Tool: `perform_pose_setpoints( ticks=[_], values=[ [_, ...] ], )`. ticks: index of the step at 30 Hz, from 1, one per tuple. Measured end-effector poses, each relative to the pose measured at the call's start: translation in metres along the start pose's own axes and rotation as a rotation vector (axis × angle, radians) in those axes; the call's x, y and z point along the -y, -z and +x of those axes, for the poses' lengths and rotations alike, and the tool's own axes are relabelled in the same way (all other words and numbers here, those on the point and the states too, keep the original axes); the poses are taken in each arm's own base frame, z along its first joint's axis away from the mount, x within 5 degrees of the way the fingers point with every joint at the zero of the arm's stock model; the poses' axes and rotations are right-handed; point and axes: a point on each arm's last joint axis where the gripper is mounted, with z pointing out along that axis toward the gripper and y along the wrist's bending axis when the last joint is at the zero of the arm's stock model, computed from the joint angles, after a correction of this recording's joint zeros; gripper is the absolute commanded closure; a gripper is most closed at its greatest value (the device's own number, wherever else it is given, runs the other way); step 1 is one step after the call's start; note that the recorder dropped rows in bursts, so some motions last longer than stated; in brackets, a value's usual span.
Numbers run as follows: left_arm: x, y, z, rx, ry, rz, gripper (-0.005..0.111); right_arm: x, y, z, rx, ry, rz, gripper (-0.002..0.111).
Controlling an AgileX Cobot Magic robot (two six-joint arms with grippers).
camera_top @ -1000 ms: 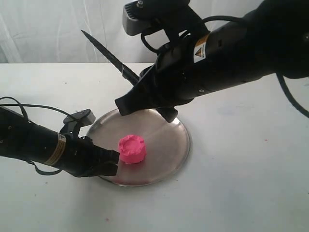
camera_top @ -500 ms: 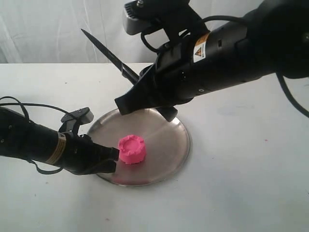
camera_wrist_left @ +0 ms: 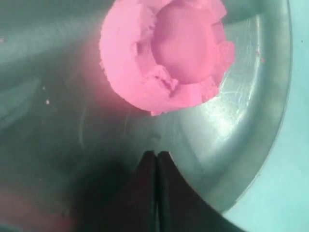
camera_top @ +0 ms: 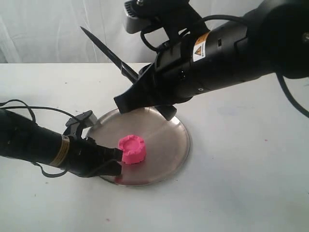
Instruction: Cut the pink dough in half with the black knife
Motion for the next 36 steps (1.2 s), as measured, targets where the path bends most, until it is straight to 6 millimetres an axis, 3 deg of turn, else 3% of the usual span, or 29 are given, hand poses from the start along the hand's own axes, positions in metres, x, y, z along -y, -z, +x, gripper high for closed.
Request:
perform_pose_setpoints(
  ticks=[5,10,28,36],
  values=[
    [0.006,-0.002,-0.011,0.026,-0.02,0.017,0.107,0.0,0.0,0.0,0.005,0.0,0.0,0.108],
    [0.014,-0.007,-0.01,0.023,-0.064,-0.01,0.107,0.0,0.0,-0.001,0.007,0.0,0.0,0.108],
    [0.011,-0.008,-0.011,0.028,-0.092,-0.071,0.107,0.0,0.0,-0.001,0.007,0.0,0.0,0.108],
    [0.021,-0.006,-0.034,0.096,-0.127,-0.062,0.107,0.0,0.0,-0.001,0.007,-0.005,0.0,0.108]
  ],
)
